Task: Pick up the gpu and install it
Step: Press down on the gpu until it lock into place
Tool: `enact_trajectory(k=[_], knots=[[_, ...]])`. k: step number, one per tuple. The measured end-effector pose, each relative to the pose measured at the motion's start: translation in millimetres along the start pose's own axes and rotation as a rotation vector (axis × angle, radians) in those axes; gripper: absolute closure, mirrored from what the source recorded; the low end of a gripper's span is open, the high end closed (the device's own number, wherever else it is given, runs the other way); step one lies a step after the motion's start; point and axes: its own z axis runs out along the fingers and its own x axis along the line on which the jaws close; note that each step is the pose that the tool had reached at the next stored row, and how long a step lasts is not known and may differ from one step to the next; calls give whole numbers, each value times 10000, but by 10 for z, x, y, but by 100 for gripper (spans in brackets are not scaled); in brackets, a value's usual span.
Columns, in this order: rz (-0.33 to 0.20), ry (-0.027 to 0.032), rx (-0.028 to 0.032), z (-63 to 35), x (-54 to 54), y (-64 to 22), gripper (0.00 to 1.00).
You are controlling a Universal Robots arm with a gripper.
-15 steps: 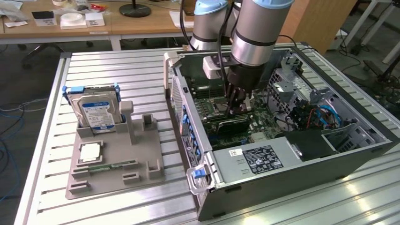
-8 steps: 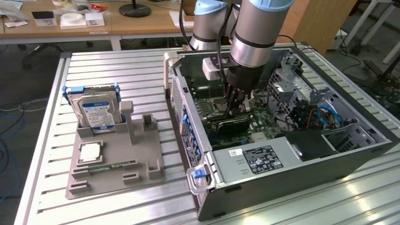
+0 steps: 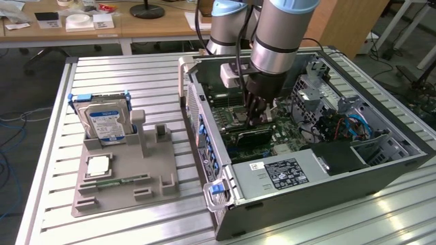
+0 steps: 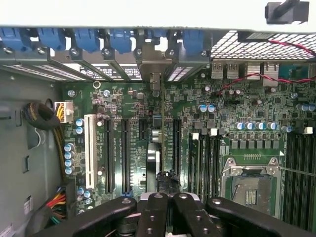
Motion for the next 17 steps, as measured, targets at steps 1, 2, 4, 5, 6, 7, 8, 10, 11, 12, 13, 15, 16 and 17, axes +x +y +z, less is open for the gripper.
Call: enact_trajectory(k=[1,2,4,5,6,7,8,10,11,12,13,15,16,17], knots=[[38,0,1,5,0,0,89],[68,1,2,8,-1,0,89],[88,3,1,10,-2,1,89],[93,3,2,10,-2,0,89],[110,2,3,11,-2,0,89],[159,1,4,12,-2,0,89],[242,2,6,13,-2,0,89],[294,2,8,13,-2,0,89],[295,2,8,13,-2,1,89],[296,0,9,14,-1,2,89],[296,-2,10,15,0,3,89],[296,2,8,13,12,3,89],[295,1,9,14,16,4,89],[296,0,9,14,16,4,89]])
